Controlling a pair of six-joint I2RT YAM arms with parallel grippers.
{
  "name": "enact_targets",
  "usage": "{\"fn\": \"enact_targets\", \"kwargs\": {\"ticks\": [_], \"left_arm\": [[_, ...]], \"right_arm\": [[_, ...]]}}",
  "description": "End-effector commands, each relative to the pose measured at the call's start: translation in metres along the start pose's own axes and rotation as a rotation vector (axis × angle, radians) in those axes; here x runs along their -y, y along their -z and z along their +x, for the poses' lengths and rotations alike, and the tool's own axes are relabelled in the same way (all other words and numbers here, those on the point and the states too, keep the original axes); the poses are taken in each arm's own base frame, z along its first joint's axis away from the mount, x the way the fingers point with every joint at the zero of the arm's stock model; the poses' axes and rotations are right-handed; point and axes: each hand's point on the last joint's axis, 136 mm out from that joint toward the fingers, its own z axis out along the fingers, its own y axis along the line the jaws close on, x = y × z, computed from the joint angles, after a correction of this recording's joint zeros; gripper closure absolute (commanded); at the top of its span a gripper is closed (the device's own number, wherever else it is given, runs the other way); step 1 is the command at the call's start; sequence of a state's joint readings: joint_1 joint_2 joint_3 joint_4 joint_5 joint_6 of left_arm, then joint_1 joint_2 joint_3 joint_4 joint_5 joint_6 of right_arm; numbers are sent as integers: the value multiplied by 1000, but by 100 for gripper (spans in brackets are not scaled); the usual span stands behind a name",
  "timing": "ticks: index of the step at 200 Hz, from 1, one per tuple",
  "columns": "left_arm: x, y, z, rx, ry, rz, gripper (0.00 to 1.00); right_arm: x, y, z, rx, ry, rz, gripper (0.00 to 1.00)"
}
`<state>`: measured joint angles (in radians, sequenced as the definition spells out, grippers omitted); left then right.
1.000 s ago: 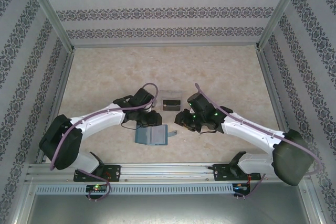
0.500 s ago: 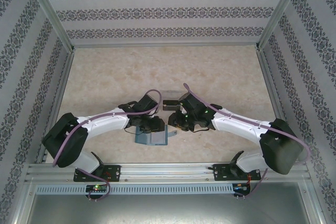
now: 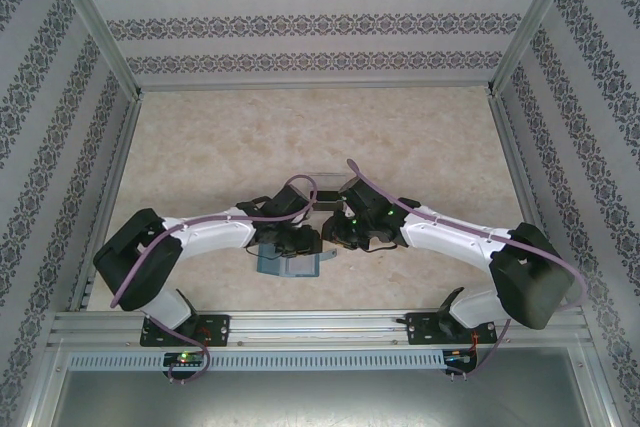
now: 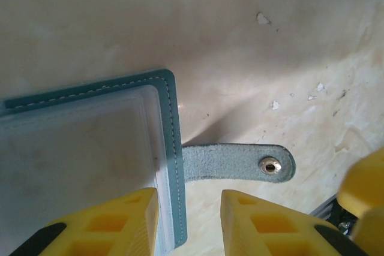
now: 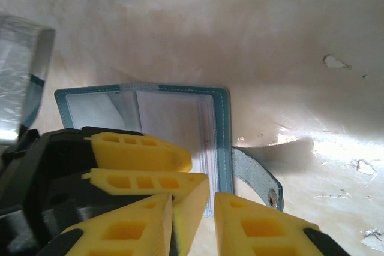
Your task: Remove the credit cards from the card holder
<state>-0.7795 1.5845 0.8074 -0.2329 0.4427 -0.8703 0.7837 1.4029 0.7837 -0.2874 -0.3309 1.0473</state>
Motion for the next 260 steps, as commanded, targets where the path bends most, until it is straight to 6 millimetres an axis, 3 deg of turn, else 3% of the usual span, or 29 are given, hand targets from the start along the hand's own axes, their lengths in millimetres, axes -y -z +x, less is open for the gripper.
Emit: {"fn": "enact_targets", "kwargs": {"ticks": [1,105,210,260], "left_arm": [[1,-9,2,-13,8,-2,66],[-40,19,1,12,-51,-293,62],[-56,55,-1,53,-104,-488,57],[-69,60,4,35,-122,-549,56]], "right_arm": [[-4,0,1,8,16,-10,74],[-3,-6,2,-15,14,-1,74],[-20,-26,15,-90,72,-13,70],[-19,-36,18,-120,79,-1,70]]}}
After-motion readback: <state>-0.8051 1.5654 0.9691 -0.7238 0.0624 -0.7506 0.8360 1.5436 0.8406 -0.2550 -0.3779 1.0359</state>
